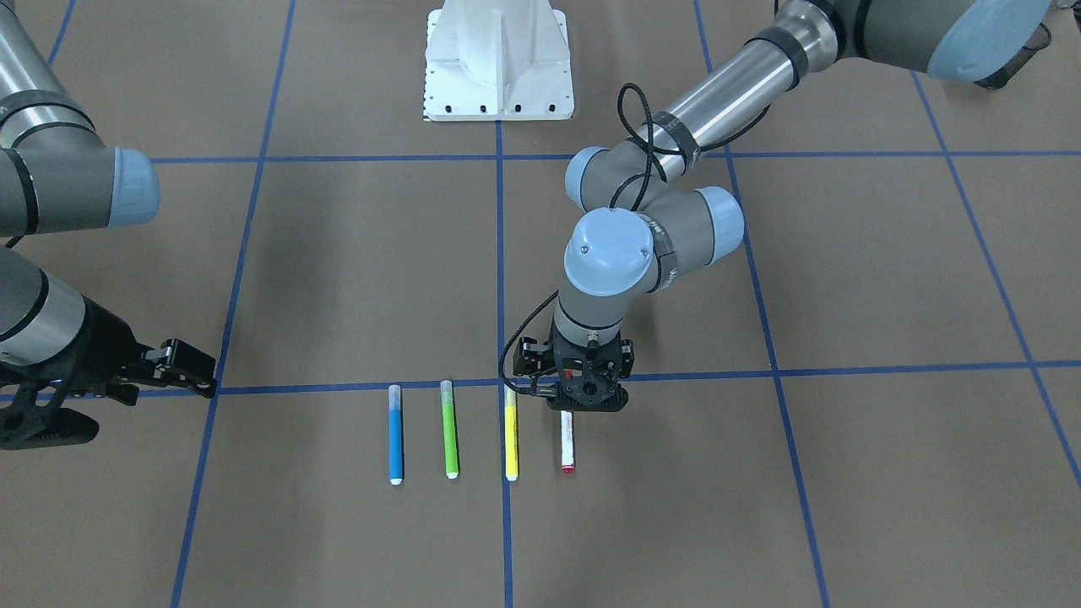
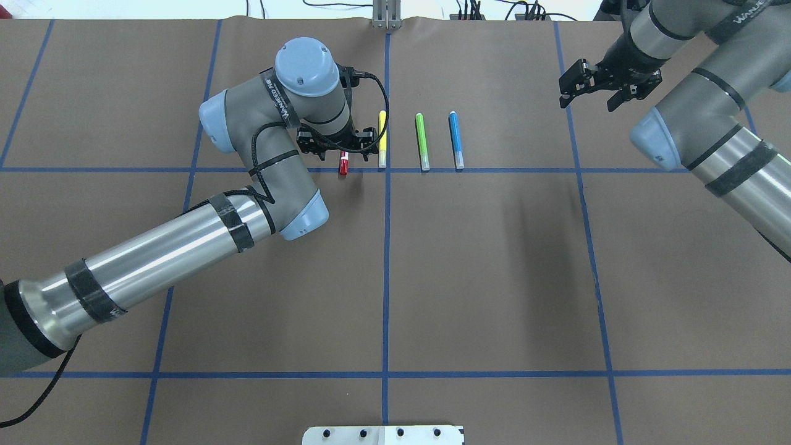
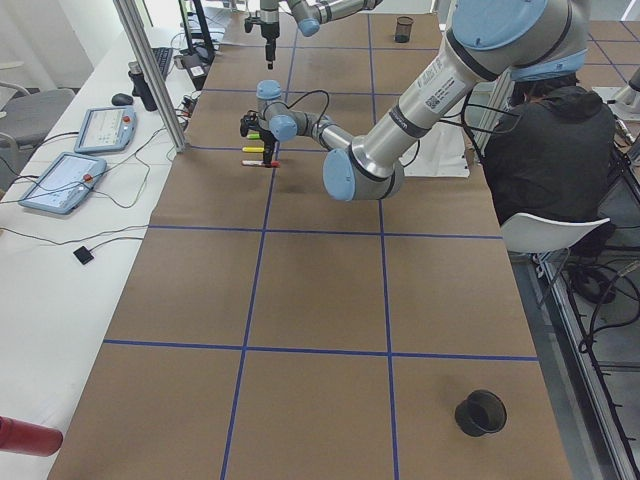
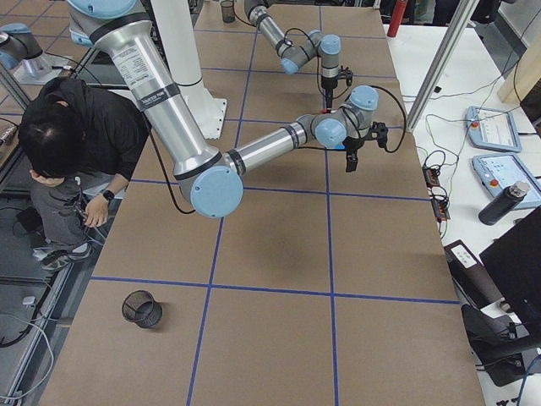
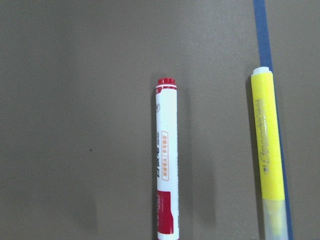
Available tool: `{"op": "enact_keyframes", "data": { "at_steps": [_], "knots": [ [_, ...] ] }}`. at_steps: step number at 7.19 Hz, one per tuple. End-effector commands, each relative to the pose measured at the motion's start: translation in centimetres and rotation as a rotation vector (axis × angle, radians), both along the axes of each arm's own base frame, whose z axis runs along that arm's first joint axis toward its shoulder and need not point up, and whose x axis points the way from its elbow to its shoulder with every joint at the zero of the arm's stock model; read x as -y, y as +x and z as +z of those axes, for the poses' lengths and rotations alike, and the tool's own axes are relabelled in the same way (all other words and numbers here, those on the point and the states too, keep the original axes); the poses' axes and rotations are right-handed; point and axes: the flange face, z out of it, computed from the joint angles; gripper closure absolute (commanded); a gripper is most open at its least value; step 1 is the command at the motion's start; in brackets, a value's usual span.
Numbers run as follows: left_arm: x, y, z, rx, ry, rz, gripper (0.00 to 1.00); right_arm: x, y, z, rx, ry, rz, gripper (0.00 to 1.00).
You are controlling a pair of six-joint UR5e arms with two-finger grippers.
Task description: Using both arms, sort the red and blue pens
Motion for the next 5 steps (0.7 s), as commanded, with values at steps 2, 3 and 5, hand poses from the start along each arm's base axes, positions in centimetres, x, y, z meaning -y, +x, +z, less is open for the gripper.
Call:
{"op": "enact_keyframes", "data": {
  "at_steps": [2, 3, 5],
  "knots": [
    [0.32, 0.25, 0.34, 0.006, -0.003, -0.004, 0.27, -0.18, -0.62, -0.02, -0.009, 0.004, -0.001, 0.00],
    [0.36, 0.31, 0.56, 0.008, -0.007, -0.003, 0.34, -0.16, -0.63, -0.12, -0.008, 0.006, -0.001, 0.00],
    [0.36, 0.52, 0.68, 0.012, -0.010, -0.001, 0.44, -0.14, -0.65, -0.01, -0.010, 0.002, -0.001, 0.00]
  ]
}}
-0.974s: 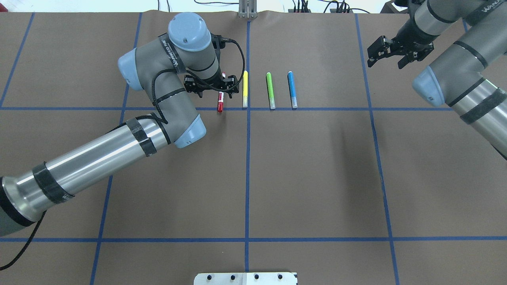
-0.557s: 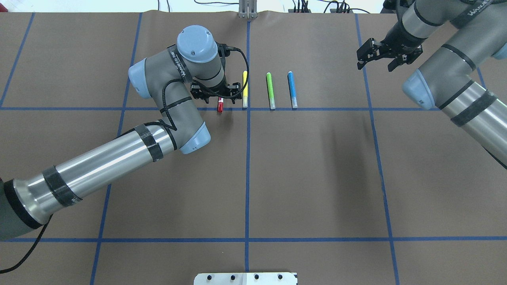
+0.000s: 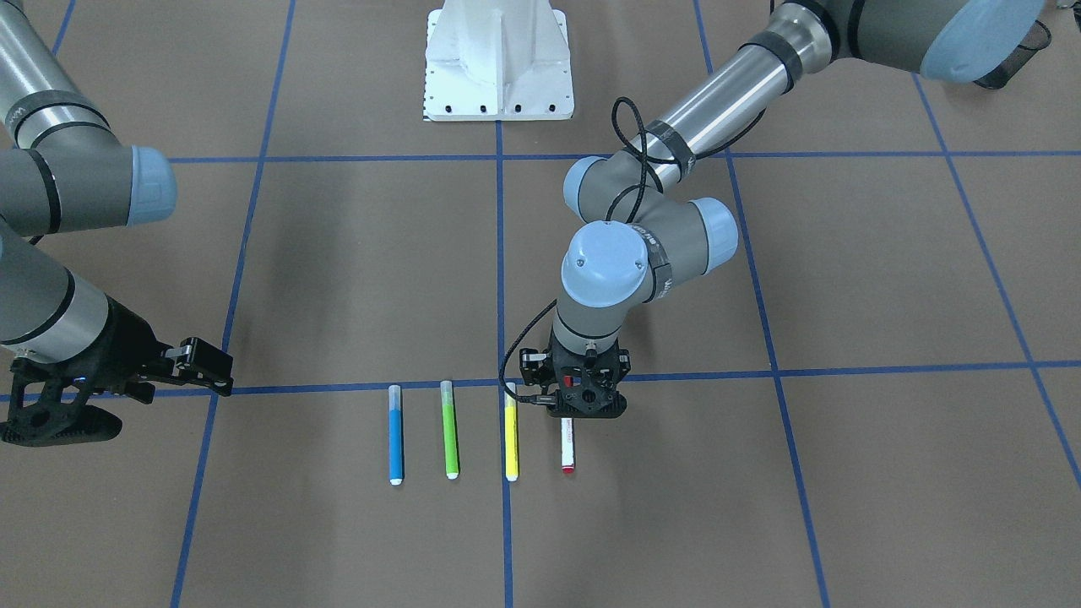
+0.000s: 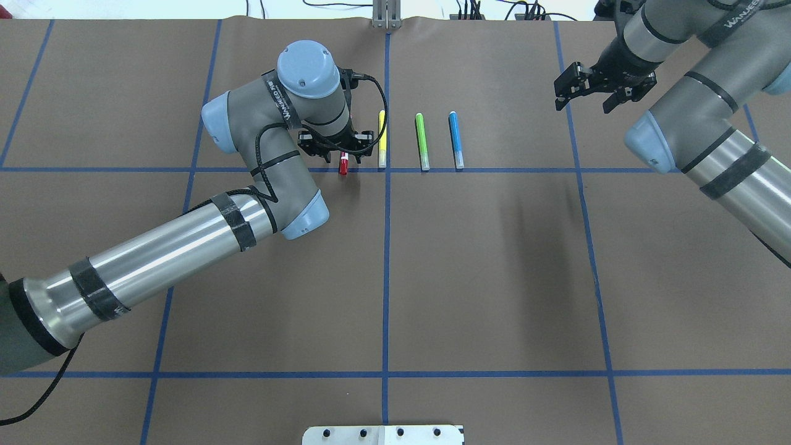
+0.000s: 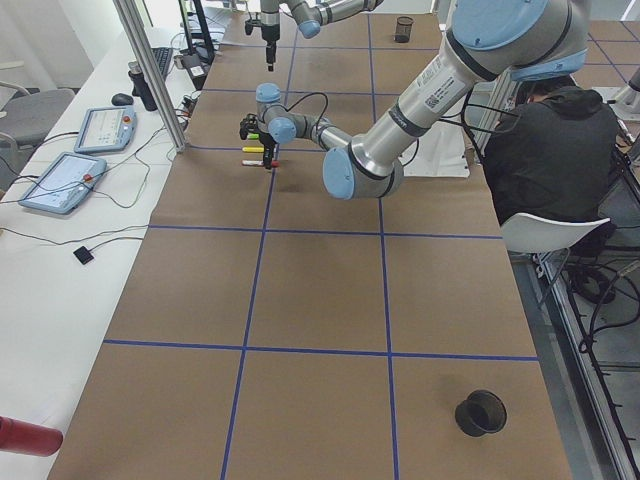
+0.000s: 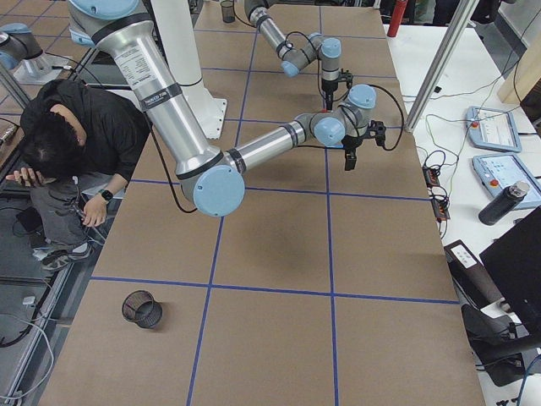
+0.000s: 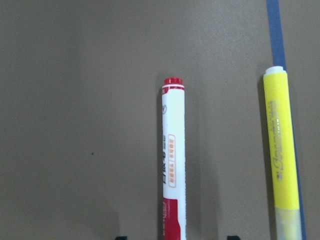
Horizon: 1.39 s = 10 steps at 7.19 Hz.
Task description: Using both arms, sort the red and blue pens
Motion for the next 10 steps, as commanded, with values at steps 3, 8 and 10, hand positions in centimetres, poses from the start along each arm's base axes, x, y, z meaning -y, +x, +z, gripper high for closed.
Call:
{"op": "enact_keyframes", "data": {
  "at_steps": [3, 8, 10],
  "knots": [
    [0.04, 0.13, 0.22, 0.005, -0.004, 0.001, 0.49, -0.01, -0.01, 0.17, -0.003, -0.006, 0.000, 0.00],
    [0.05, 0.35, 0.21, 0.007, -0.006, 0.002, 0.69, -0.01, -0.01, 0.19, -0.004, -0.007, 0.000, 0.00],
    [0.05, 0.35, 0.28, 0.011, -0.007, 0.004, 1.00, 0.01, -0.03, 0.27, -0.005, -0.008, 0.000, 0.00]
  ]
}}
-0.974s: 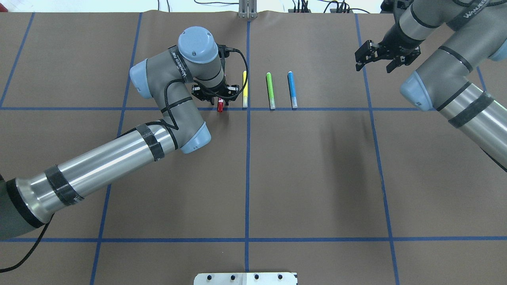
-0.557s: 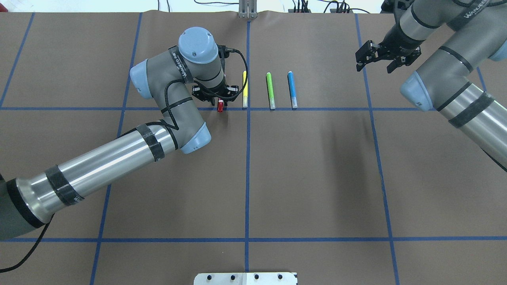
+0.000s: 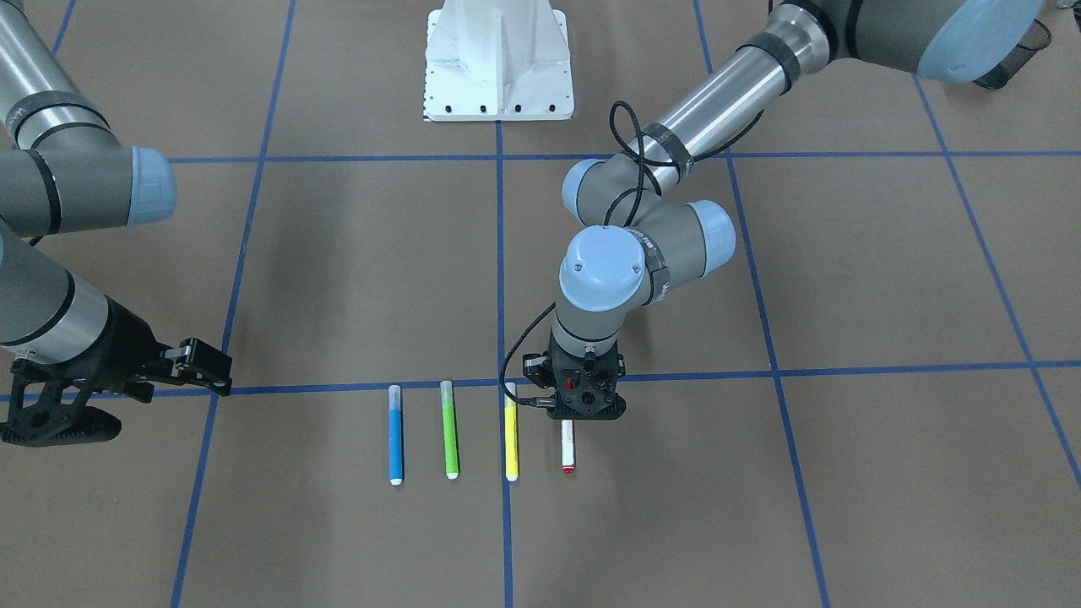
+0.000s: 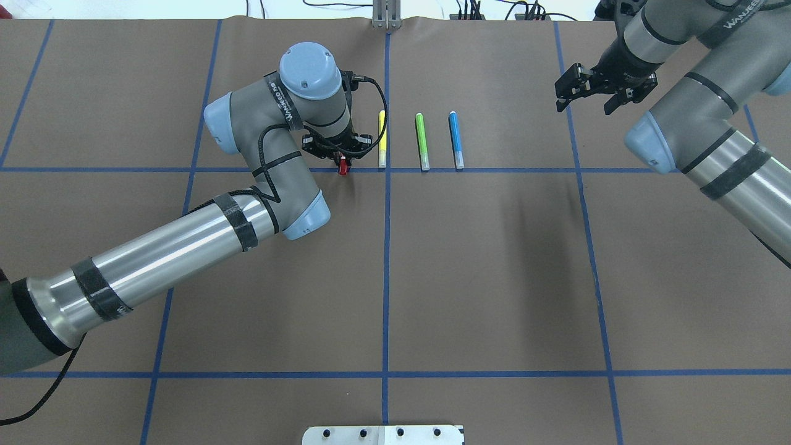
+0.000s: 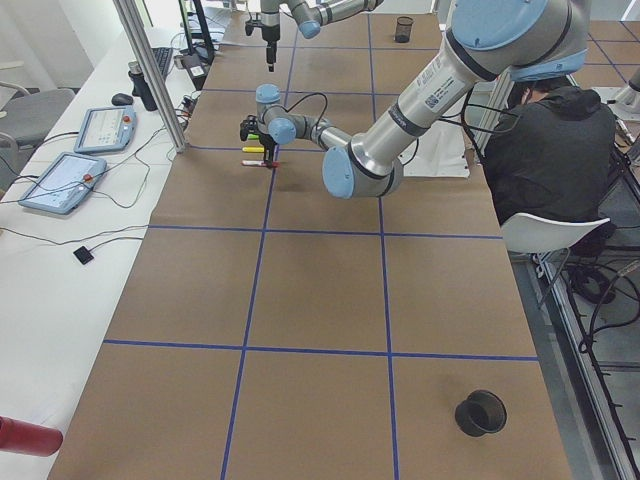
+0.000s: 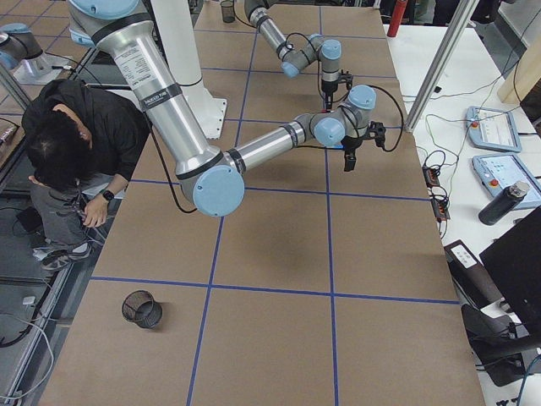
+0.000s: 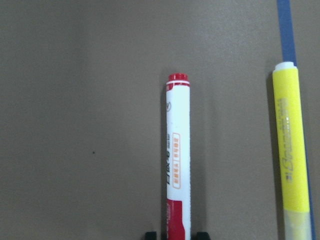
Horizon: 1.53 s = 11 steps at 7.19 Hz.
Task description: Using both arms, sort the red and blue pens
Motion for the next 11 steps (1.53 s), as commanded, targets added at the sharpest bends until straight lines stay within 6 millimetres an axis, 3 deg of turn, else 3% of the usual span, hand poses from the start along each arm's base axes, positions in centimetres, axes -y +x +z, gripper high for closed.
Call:
{"op": "enact_keyframes", "data": {
  "at_steps": [1, 2, 3, 4, 6, 7, 8, 9, 11],
  "knots": [
    [0.3, -0.4, 0.0, 0.003, 0.010, 0.004, 1.00, 0.0, 0.0, 0.0, 0.000, -0.001, 0.001, 0.00],
    [2.4, -3.0, -0.5, -0.009, 0.010, -0.028, 1.00, 0.1, -0.1, -0.4, 0.003, 0.003, 0.002, 0.03],
    [4.5, -5.6, -0.7, -0.018, 0.000, -0.056, 1.00, 0.5, -0.3, -1.8, 0.014, 0.006, 0.012, 0.03],
    [7.0, -9.5, -0.4, -0.043, -0.016, -0.044, 1.00, 0.4, -1.7, -4.0, 0.034, -0.020, 0.037, 0.02],
    [11.1, -17.2, 2.0, -0.058, -0.039, -0.067, 1.00, -0.9, -7.0, -8.4, 0.029, 0.012, 0.043, 0.02],
    [11.7, -20.8, 4.9, -0.064, -0.041, -0.047, 1.00, -1.7, -10.2, -10.1, 0.011, 0.048, 0.028, 0.01],
    [12.1, -24.1, 6.8, -0.072, -0.027, -0.032, 1.00, -1.5, -14.0, -13.0, -0.003, 0.078, 0.018, 0.01],
    [12.6, -25.7, 7.2, -0.083, -0.033, -0.032, 1.00, -1.5, -17.0, -13.6, -0.031, 0.057, 0.006, 0.02],
    [12.7, -25.9, 7.1, -0.084, -0.031, -0.035, 1.00, -1.5, -19.5, -11.0, -0.081, 0.026, -0.012, 0.03]
  ]
}}
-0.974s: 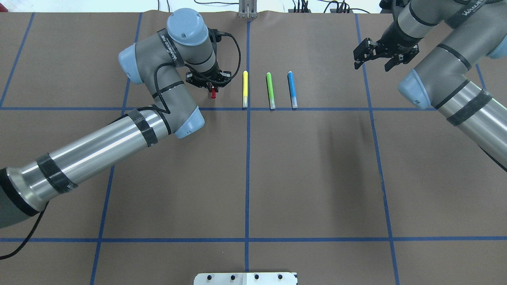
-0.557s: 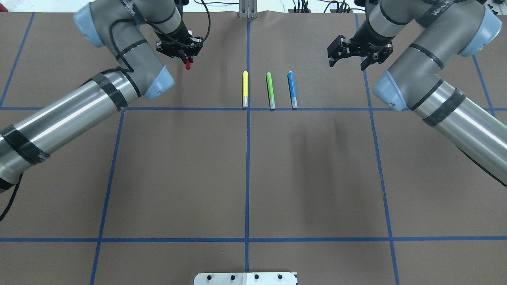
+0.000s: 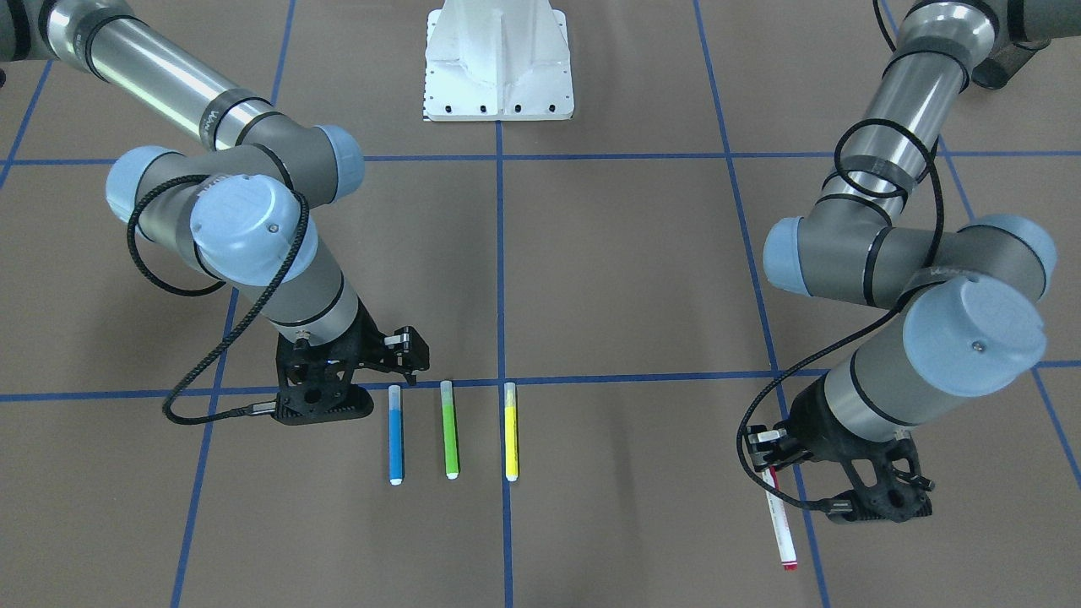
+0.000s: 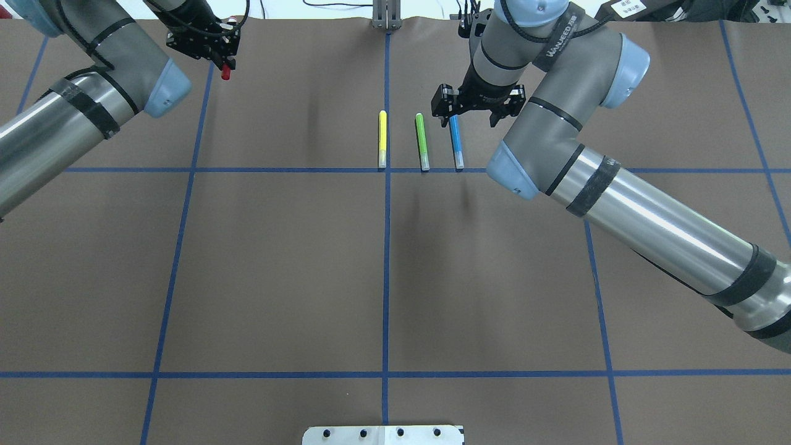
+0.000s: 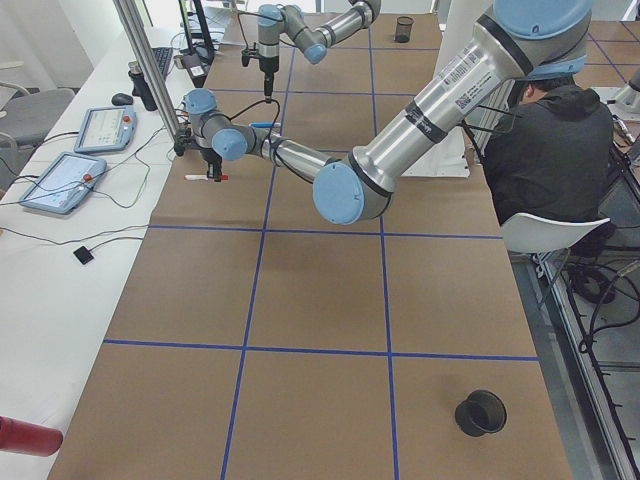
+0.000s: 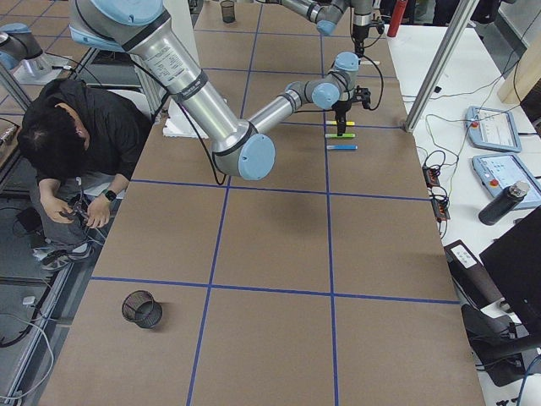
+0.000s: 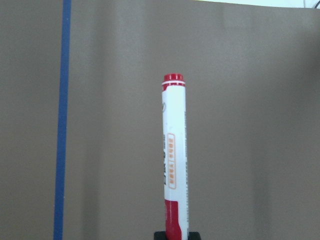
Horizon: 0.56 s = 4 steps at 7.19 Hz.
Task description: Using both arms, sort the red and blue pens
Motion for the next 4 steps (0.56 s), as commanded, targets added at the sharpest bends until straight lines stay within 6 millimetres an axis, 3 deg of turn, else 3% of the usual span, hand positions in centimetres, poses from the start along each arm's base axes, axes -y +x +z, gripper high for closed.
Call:
{"op": "enact_keyframes", "data": {
  "at_steps": [1, 3, 4],
  "knots": [
    [0.1, -0.5, 0.2, -0.002, 0.001, 0.000, 1.00, 0.5, -2.4, 2.5, -0.062, -0.019, -0.007, 0.04],
    [0.1, -0.5, 0.1, -0.003, 0.001, -0.001, 1.00, 0.5, -3.5, 4.4, -0.097, -0.026, -0.010, 0.23],
    [0.0, -0.4, 0.1, -0.003, 0.001, 0.001, 1.00, 0.4, -4.0, 4.6, -0.095, -0.015, -0.011, 0.24]
  ]
}}
